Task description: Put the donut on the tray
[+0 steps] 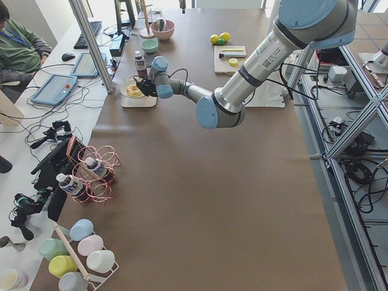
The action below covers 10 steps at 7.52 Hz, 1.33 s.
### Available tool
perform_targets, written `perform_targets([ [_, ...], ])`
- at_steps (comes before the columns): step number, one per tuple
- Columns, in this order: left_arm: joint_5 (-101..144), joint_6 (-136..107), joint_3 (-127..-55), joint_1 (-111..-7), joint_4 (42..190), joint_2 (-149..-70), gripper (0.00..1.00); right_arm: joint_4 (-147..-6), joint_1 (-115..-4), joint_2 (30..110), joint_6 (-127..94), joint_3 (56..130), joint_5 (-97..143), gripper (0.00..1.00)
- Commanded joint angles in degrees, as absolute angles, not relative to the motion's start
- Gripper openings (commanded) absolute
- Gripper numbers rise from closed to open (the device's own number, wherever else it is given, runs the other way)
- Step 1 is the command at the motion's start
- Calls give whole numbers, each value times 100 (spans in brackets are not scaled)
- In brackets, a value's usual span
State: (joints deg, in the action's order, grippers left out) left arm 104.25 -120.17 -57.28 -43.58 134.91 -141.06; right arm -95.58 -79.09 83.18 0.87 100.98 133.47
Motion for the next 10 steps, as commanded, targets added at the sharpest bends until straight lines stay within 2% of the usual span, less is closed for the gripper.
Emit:
perform_targets([
  [1,10082,-12120,-5187,-4368,13491,-14300,0,-9536,-7998,8463,228,10081,13351,100],
  [2,10081,-12068,-5194,-4316,13491,-14343,5,-9527,-8033,8612,229,10090,13324,100],
  [3,10081,-11772,-5229,-4246,13500,-14344,56,-9527,-8120,8709,229,10081,13289,100],
  [4,10072,-11664,-5299,-4193,13500,-14335,98,-9527,-8208,8849,237,10029,13280,100],
  [5,10107,-11567,-5491,-4201,13500,-14265,99,-9527,-8435,9016,237,9994,13272,100],
  [6,10177,-11157,-6033,-4262,13491,-13838,99,-9527,-8620,9226,229,9993,13263,100],
  [8,11577,-10384,-7062,-4892,13421,-12767,99,-9527,-8920,9562,229,9993,13080,100],
  [10,12714,-8790,-7618,-5735,13360,-11756,99,-9527,-8947,9598,229,9923,12658,100],
])
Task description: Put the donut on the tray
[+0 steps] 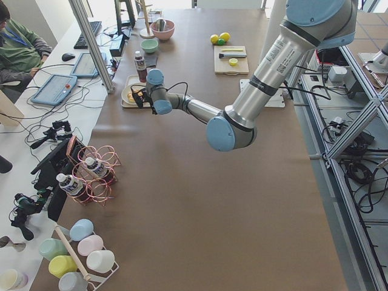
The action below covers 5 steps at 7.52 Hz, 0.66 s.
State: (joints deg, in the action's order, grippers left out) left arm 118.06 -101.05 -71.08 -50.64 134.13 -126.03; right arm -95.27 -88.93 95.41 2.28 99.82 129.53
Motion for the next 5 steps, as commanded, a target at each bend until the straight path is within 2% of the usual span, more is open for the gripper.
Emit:
perform_targets([
  [1,13031,-7693,-7829,-6166,13151,-11264,99,-9527,-8947,9598,229,9914,12665,100],
  [3,13192,-4727,-7972,-7053,12292,-10366,99,-9527,-8947,9589,220,9871,12665,100],
  [5,13192,-2094,-7972,-7993,11378,-9846,99,-9527,-8947,9589,202,9817,12691,100],
])
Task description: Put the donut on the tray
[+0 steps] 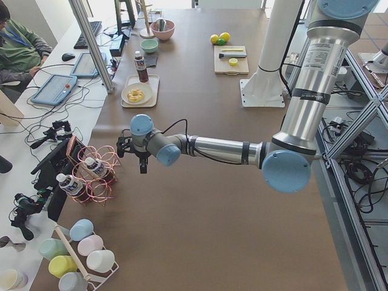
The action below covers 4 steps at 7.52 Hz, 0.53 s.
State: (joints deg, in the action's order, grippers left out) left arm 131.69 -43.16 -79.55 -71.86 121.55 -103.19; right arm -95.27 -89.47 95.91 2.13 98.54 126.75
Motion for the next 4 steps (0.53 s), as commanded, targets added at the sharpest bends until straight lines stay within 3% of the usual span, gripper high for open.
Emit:
perform_targets([
  [1,13192,-1352,-7972,-8381,10868,-9809,99,-9527,-8947,9589,202,9800,12691,100],
  [4,13297,-308,-8207,-9104,9418,-9922,99,-9527,-8947,9589,193,9800,12700,100],
])
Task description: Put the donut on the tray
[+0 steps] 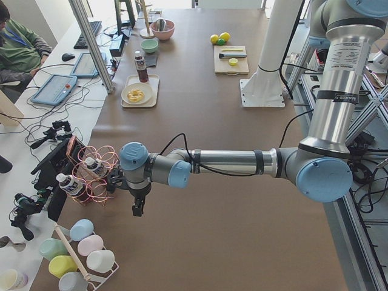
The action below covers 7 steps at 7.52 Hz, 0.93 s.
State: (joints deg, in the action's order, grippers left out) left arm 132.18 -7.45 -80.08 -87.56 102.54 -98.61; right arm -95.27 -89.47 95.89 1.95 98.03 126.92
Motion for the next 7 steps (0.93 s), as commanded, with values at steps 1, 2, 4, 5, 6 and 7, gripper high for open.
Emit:
perform_targets([
  [1,13307,-308,-8461,-9245,8961,-9923,99,-9527,-8947,9589,193,9800,12709,100],
  [2,13307,-299,-8751,-9342,8834,-9740,99,-9527,-8947,9589,193,9800,12709,100],
  [4,13237,-185,-9061,-9414,8895,-9177,99,-9527,-8947,9580,185,9817,12709,100],
  [5,13315,-202,-9201,-9474,8834,-9211,99,-9527,-8947,9571,185,9817,12709,100],
  [6,13281,-228,-9437,-9501,8685,-9159,99,-9527,-8939,9554,185,9809,12709,100],
  [7,13298,-194,-9509,-9658,8736,-9123,99,-9527,-8938,9554,176,9817,12709,100],
])
